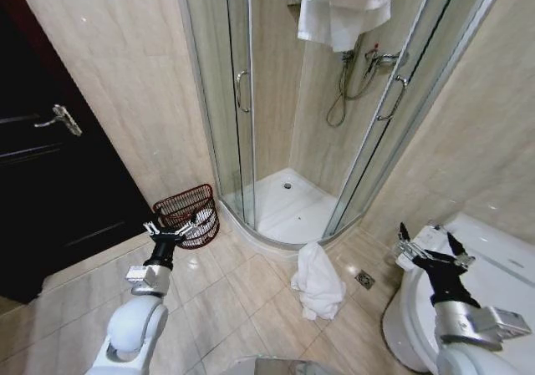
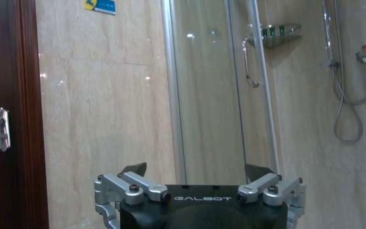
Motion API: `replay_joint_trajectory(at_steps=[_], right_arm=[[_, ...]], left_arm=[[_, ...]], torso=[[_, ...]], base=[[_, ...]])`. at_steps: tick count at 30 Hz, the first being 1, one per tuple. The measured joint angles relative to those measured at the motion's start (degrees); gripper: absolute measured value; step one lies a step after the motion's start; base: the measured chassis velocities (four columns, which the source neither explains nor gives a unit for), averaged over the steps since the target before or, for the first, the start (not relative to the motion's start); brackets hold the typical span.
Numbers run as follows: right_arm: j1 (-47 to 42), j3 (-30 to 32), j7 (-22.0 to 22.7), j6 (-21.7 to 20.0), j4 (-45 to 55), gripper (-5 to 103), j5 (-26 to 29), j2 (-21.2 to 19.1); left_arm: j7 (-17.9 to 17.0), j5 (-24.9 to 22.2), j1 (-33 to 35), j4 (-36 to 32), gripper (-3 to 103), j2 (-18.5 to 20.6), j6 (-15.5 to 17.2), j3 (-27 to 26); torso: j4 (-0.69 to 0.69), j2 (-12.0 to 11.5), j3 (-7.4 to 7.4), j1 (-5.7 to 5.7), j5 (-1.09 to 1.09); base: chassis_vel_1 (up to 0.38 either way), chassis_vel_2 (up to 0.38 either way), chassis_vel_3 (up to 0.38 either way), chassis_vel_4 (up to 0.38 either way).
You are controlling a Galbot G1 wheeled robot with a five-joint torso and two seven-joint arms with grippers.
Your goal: Discard the used towel into the hamper.
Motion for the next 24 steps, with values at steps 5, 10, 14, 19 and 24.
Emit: replay_joint_trajectory(at_steps=[5, 10, 14, 19, 24], right_arm=[[0.1, -0.02, 0.02, 0.04, 0.24, 100, 0.31, -0.09], [-0.1, -0.31, -0.14, 0.41, 0.58, 100, 0.31, 0.04], [-0.4, -0.23, -0.21, 0.54, 1.14, 100, 0.5, -0.03], [-0.83, -0.19, -0.32, 0.81, 1.69, 100, 0.73, 0.04], [-1.02, -0.1, -0.37, 1.02, 1.93, 100, 0.78, 0.06]], left_arm=[[-0.05, 0.31, 0.1, -0.31, 100, -0.3, 0.09, 0.01], [-0.13, 0.72, 0.66, -1.64, 100, -0.67, 0.2, -0.01], [-0.16, 0.76, 0.95, -2.39, 100, -0.7, 0.22, -0.3], [-0.2, 0.77, 1.15, -2.92, 100, -0.52, 0.22, -0.72], [-0.23, 0.72, 1.19, -3.3, 100, -0.31, 0.22, -0.84]], torso=[[0.0, 1.07, 0.63, 0.44, 0.0], [0.0, 2.62, 1.44, 1.18, 0.0], [0.0, 3.66, 2.01, 1.64, 0.0], [0.0, 5.17, 2.87, 2.3, 0.0], [0.0, 6.62, 3.66, 2.97, 0.0]], base=[[0.0, 0.0, 0.0, 0.0], [0.0, 0.0, 0.0, 0.0], [0.0, 0.0, 0.0, 0.0], [0.0, 0.0, 0.0, 0.0], [0.0, 0.0, 0.0, 0.0]])
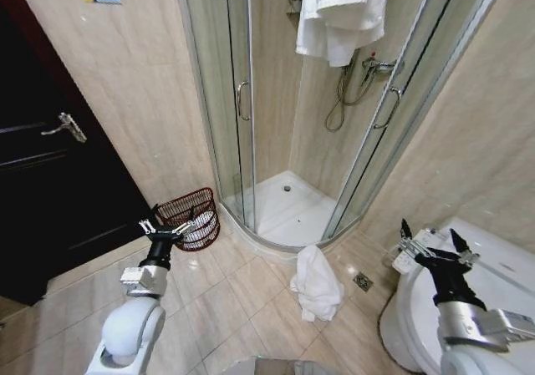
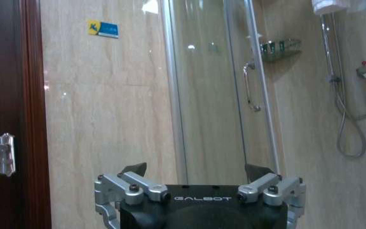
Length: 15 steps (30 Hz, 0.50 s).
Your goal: Discard the used towel into the hamper.
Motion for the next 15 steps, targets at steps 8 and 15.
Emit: replay_joint_trajectory(at_steps=[8, 15], right_arm=[[-0.2, -0.02, -0.13, 0.3, 0.22, 100, -0.24, 0.23], [-0.21, -0.43, -0.22, 0.92, -0.04, 100, -1.04, 0.84]], left_arm=[[-0.03, -0.1, 0.22, -0.31, 100, 0.04, -0.08, -0.18], [-0.03, -0.21, 0.35, -0.47, 100, 0.07, -0.27, -0.59]], torso=[[0.0, 2.44, 1.38, 1.06, 0.0], [0.0, 4.35, 2.41, 1.92, 0.0]], base=[[0.0, 0.0, 0.0, 0.0], [0.0, 0.0, 0.0, 0.0]])
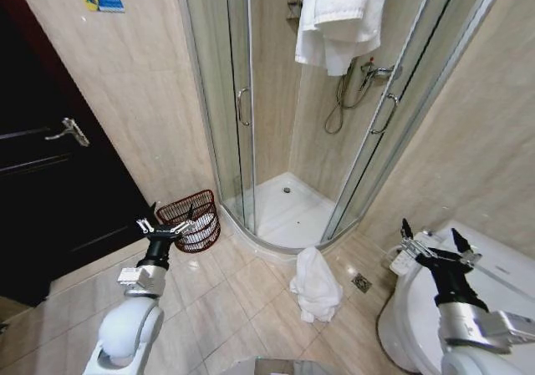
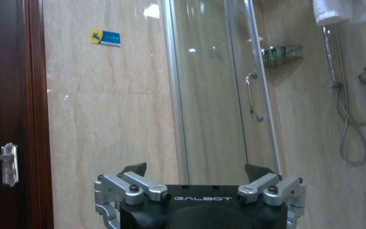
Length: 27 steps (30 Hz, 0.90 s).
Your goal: Discard the used towel into the hamper.
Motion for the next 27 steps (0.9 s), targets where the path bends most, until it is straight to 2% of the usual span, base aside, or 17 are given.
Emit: replay_joint_trajectory(at_steps=[27], right_arm=[[-1.06, 0.02, 0.14, 0.58, 1.21, 100, -0.02, 0.55]], left_arm=[[0.05, 0.16, 0.27, -0.11, 100, -0.14, -0.39, 0.5]], torso=[[0.0, 8.14, 4.51, 3.65, 0.0]], base=[[0.0, 0.0, 0.0, 0.0]])
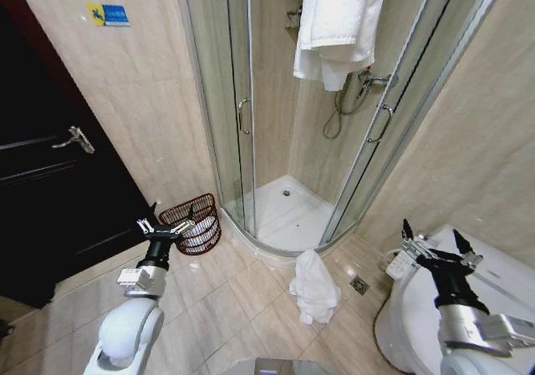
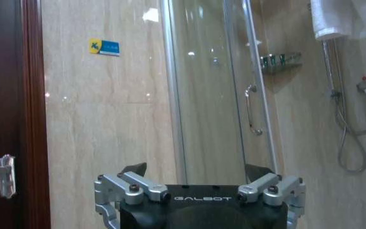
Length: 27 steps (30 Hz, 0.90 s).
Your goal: Discard the used towel into the hamper.
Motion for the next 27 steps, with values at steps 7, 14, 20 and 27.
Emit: replay_joint_trajectory(at_steps=[7, 14, 20, 27], right_arm=[[-0.02, -0.04, -0.02, -0.03, 0.29, 100, 0.0, -0.01], [-0.12, -0.01, -0.02, -0.03, 0.49, 100, 0.07, -0.01], [-0.61, 0.19, -0.17, 0.5, 0.53, 100, 0.31, 0.08], [-0.63, 0.28, -1.14, 0.89, 0.48, 100, 0.87, 0.11]], left_arm=[[0.01, 0.01, 0.28, 0.22, 100, -0.12, -0.49, -0.08], [0.02, -0.01, 0.46, 0.21, 100, -0.21, -0.86, -0.16], [0.03, -0.09, 0.71, 0.12, 100, -0.42, -1.83, -0.01], [-0.03, -0.87, 1.25, -0.02, 100, -0.44, -4.4, 0.14]], torso=[[0.0, 2.19, 1.15, 1.03, 0.0], [0.0, 4.16, 2.21, 1.93, 0.0], [0.0, 6.42, 3.5, 2.93, 0.0], [0.0, 8.2, 4.4, 3.77, 0.0]], base=[[0.0, 0.0, 0.0, 0.0], [0.0, 0.0, 0.0, 0.0], [0.0, 0.0, 0.0, 0.0], [0.0, 0.0, 0.0, 0.0]])
